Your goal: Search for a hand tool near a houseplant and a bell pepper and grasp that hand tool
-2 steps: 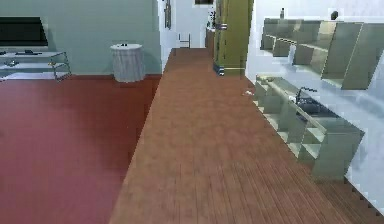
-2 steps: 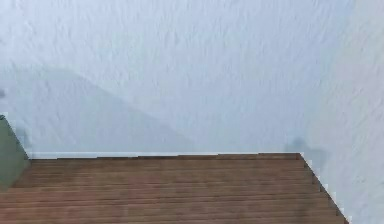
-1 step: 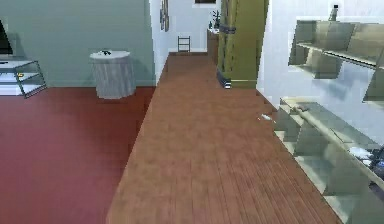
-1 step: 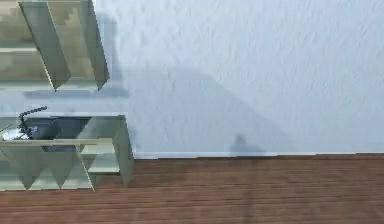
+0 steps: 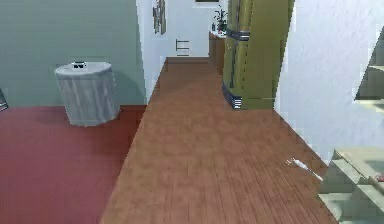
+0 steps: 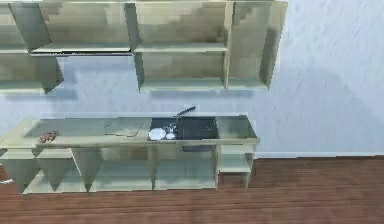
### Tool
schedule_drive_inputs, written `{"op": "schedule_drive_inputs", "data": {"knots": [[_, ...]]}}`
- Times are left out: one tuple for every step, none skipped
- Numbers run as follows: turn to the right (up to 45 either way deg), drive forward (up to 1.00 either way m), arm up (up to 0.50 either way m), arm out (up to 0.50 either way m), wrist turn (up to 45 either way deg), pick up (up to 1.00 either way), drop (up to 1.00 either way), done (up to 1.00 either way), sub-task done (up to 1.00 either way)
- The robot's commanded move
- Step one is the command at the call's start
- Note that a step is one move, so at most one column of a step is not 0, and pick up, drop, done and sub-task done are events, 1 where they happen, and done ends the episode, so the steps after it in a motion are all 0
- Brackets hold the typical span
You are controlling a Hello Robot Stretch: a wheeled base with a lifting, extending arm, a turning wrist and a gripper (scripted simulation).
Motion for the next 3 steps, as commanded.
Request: {"op": "schedule_drive_inputs", "data": {"knots": [[0.0,1.0,0.0,0.0,0.0,0.0,0.0,0.0,0.0],[0.0,1.0,0.0,0.0,0.0,0.0,0.0,0.0,0.0],[0.0,1.0,0.0,0.0,0.0,0.0,0.0,0.0,0.0]]}}
